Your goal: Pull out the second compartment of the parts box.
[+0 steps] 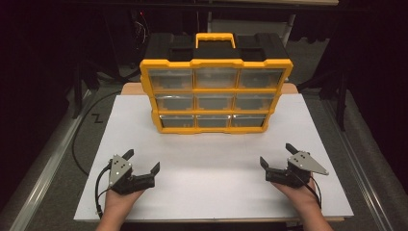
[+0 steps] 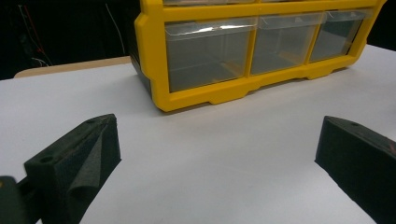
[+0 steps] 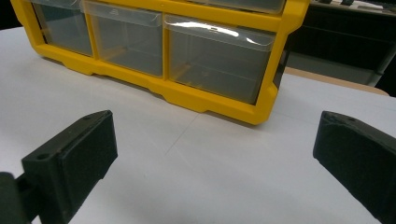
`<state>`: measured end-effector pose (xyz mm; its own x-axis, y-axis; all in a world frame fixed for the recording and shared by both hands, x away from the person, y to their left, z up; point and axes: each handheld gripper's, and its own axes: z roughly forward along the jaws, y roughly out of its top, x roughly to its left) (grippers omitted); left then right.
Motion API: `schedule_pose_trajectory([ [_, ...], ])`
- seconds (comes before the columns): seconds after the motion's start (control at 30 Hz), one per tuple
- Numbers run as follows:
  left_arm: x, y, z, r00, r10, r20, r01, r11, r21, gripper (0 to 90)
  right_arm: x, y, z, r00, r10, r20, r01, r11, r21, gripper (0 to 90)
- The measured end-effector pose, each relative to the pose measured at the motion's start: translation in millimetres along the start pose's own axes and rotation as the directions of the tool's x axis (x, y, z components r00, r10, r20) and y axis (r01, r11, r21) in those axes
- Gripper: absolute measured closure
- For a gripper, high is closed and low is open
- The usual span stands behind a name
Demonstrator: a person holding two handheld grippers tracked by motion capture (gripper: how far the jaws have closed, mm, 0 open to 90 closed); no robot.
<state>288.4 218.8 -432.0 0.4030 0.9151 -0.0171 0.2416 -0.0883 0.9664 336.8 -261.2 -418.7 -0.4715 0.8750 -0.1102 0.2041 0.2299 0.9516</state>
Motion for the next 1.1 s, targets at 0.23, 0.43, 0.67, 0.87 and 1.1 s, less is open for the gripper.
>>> schedule_pose_trajectory([
  [0.23, -1.6, -0.1, 0.2, 1.0000, 0.005, -0.001, -0.005, 0.9999, -0.012, 0.3, -0.8, 0.2, -0.2, 0.9998, 0.009, 0.020, -0.009, 1.000, -0.003, 1.1],
  [0.43, -1.3, -0.5, 0.9, 0.9994, 0.024, -0.024, -0.025, 0.9994, -0.024, 0.4, -1.0, -0.1, 7.3, 0.9999, 0.004, 0.016, -0.004, 1.000, 0.020, 1.0],
  [0.67, -1.6, -0.8, 1.6, 0.9996, 0.023, -0.015, -0.023, 0.9995, -0.024, 0.4, 3.8, 4.1, 18.0, 0.9999, -0.013, 0.010, 0.013, 0.999, 0.040, 1.0],
  [0.87, -1.7, -1.3, 2.4, 0.9997, 0.026, -0.005, -0.026, 0.9995, -0.017, 0.4, 8.4, 9.5, 25.7, 0.9999, -0.011, 0.004, 0.011, 0.999, 0.045, 1.0],
  [1.1, -2.3, -1.3, 3.8, 0.9999, 0.016, 0.005, -0.016, 0.9998, -0.009, 0.4, 17.9, 21.2, 39.7, 0.9992, -0.039, 0.003, 0.039, 0.999, 0.017, 1.3],
])
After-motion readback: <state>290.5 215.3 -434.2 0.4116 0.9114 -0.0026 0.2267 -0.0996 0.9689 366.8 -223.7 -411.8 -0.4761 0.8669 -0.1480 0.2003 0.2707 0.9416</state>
